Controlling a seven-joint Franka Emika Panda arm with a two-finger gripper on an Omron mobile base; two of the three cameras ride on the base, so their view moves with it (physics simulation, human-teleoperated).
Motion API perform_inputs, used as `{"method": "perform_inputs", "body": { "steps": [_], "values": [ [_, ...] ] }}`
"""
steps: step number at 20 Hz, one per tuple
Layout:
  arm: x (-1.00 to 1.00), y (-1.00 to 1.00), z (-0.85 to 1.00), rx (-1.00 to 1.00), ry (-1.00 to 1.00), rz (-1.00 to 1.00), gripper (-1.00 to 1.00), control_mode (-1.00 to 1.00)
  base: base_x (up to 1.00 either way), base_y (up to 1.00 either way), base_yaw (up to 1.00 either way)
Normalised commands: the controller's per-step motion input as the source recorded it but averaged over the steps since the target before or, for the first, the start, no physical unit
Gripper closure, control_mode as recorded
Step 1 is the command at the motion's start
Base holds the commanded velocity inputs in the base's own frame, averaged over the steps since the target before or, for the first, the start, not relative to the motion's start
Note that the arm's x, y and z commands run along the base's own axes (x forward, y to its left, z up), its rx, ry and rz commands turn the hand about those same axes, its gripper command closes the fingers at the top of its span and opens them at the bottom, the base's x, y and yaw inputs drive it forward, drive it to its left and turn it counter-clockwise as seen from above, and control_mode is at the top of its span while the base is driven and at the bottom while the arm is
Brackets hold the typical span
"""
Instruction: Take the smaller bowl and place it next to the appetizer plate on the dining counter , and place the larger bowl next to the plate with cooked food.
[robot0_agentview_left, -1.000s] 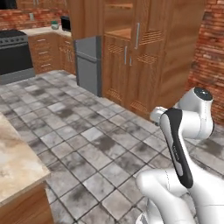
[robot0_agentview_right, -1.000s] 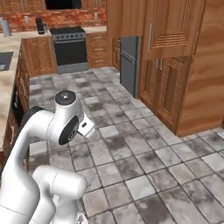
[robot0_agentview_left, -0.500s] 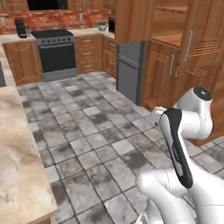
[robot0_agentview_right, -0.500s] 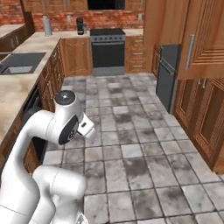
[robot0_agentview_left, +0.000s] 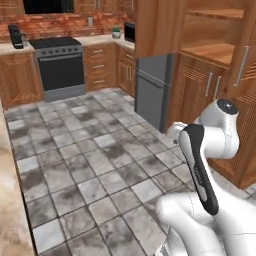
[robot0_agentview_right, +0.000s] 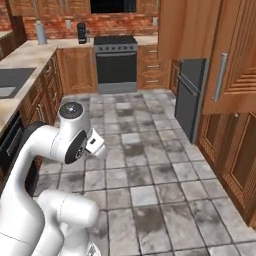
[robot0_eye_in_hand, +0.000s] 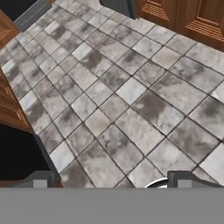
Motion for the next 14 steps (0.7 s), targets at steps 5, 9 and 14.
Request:
{"method": "perform_inputs", "body": {
  "steps": [5, 9, 14],
  "values": [
    [0.00, 0.00, 0.00, 0.00, 0.00, 0.00, -1.00, 1.00, 1.00, -0.09, -0.26],
    [0.00, 0.00, 0.00, 0.00, 0.00, 0.00, -1.00, 1.00, 1.00, -0.20, -0.36],
    [0.00, 0.00, 0.00, 0.00, 0.00, 0.00, -1.00, 1.00, 1.00, -0.20, -0.38]
  ]
}}
